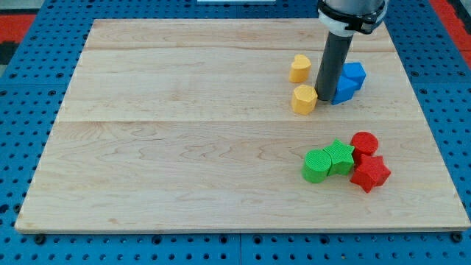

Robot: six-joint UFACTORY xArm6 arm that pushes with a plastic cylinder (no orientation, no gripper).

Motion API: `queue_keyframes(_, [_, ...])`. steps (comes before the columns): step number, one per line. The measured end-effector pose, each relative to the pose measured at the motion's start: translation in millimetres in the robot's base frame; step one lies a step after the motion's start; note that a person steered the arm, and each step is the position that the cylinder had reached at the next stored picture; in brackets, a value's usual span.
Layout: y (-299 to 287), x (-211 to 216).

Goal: Move the yellow hexagon to the top of the green circle

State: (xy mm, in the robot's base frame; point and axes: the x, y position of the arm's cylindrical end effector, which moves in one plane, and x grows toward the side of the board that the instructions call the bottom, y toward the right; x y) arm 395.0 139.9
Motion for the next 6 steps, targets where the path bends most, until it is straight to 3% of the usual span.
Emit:
queue_keyframes(1, [2.6,-35.6])
queue_keyframes(2, [-29.4,-43.6])
queue_keyframes(4, [-25.8,49.8])
queue_keyframes(5, [-25.9,38.1])
queue_keyframes(6, [-16.3,-29.7])
